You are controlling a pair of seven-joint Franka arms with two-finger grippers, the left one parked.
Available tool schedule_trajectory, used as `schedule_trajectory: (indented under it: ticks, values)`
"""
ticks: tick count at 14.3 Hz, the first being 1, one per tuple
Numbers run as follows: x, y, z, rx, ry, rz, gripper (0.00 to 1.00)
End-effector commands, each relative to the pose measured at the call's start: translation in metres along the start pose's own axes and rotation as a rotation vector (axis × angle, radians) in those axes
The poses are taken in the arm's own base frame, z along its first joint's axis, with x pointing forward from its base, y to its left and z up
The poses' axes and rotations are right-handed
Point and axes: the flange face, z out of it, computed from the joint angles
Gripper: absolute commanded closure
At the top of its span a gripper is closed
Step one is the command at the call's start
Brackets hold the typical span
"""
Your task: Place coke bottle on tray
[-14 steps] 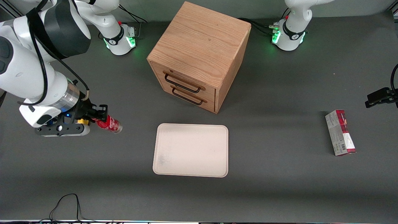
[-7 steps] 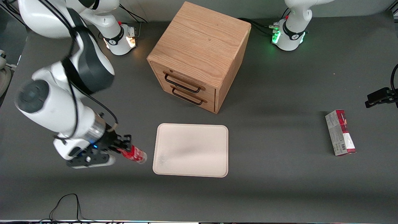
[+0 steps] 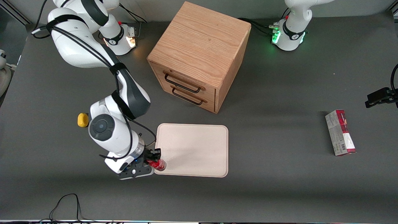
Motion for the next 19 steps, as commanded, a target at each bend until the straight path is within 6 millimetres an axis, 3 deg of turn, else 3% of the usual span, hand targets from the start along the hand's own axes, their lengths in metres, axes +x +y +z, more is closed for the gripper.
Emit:
schedule_trajectory:
  ticks: [1, 5, 6, 7, 8, 11, 13, 15, 19]
  values:
    - [0.005, -0.007, 0.018, -0.019, 0.028, 0.002, 1.0]
    - [0.001, -0.007, 0.041, -0.035, 0.037, -0.018, 1.0]
    - [0.001, -0.007, 0.041, -0.035, 0.038, -0.015, 0.81]
    - [0.001, -0.007, 0.043, -0.046, 0.039, -0.018, 0.06]
    - [0.0, -0.01, 0.044, -0.069, 0.059, -0.002, 0.0]
    - [0.0, -0.015, 0.032, -0.12, 0.092, 0.037, 0.0]
    - [-0.003, -0.016, 0.005, -0.137, 0.083, 0.036, 0.0]
    - [-0.012, -0.01, -0.032, -0.189, 0.063, 0.033, 0.0]
    - [-0.044, 0.042, -0.13, -0.166, -0.017, 0.032, 0.0]
